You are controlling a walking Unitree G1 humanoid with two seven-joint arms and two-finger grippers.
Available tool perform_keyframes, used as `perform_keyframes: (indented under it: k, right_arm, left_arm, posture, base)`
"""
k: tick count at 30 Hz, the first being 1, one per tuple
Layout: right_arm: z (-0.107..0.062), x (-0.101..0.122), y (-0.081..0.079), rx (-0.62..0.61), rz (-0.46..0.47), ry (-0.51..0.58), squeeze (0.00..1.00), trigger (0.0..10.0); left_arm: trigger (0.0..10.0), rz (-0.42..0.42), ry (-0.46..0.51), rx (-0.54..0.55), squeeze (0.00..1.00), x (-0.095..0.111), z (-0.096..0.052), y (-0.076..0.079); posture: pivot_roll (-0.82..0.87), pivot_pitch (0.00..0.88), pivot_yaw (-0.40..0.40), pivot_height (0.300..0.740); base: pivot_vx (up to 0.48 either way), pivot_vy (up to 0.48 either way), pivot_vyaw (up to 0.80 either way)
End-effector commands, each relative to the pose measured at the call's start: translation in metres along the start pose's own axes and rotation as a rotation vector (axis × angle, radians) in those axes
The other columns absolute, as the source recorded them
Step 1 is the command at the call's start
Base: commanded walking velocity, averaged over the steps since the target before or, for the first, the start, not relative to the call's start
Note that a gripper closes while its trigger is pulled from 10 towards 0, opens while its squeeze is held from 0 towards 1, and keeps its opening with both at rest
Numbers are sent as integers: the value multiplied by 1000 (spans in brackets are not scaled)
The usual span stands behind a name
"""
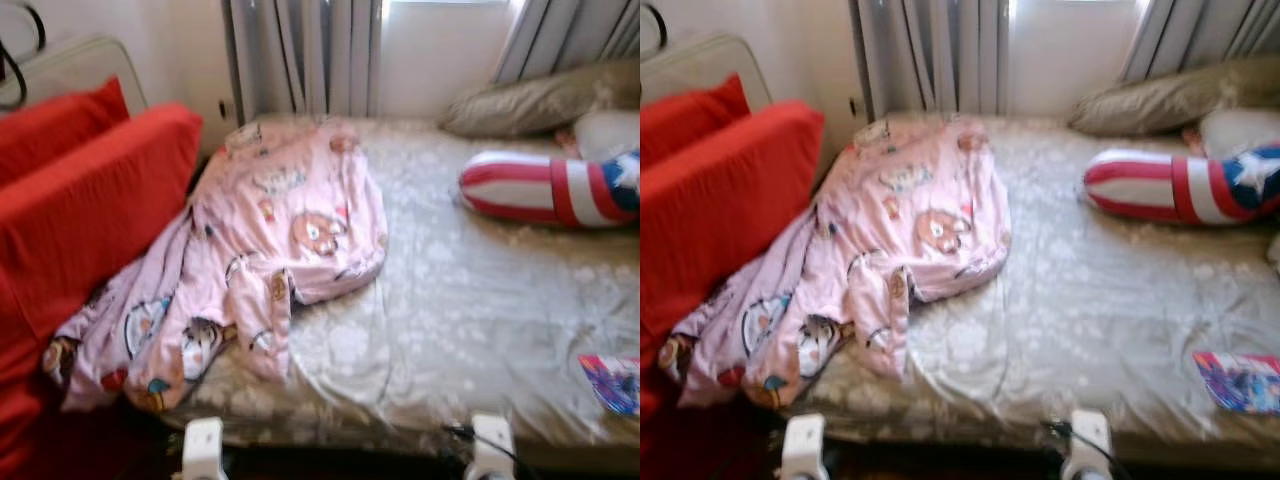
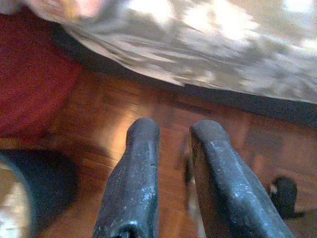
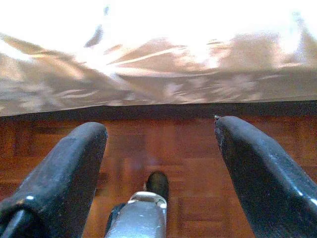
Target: Clean up the room
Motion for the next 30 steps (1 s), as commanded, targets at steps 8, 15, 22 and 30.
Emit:
perform_keyframes:
  k: [8,15,22,30]
  right_arm:
    - [-2,-5,10,-28,10,-11,0,10000]
    - [-2,-4,10,-25,18,-5,0,10000]
    - [-3,-5,13,-27,9,-2,0,10000]
    - [-5,0,29,-40,-13,9,0,10000]
  left_arm:
    - [10000,-19,-10,1,0,-2,0,2]
    - [10000,-11,-9,5,0,-2,0,-1]
    - [10000,-18,-6,2,0,-2,-1,-1]
    - [10000,-37,-8,-3,0,-2,0,5]
  posture:
    - [-14,0,37,740]
    - [-12,0,40,740]
    - [-5,0,35,740]
    - [-15,0,3,740]
  base:
    - [0,338,0]
    - [0,88,0]
    - [0,0,571]
    - [0,0,800]
Point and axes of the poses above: a point about 5 cm out from each wrist's last joint towards the gripper, its own z axis pointing out of the wrist towards the gripper, its own x axis along the axis of the wrist's last joint, y = z × x, the point moved 4 cm from there along z, pointing out of the wrist towards the gripper, and after that the axes turned 9 degrees about z, right-handed, at the moved point
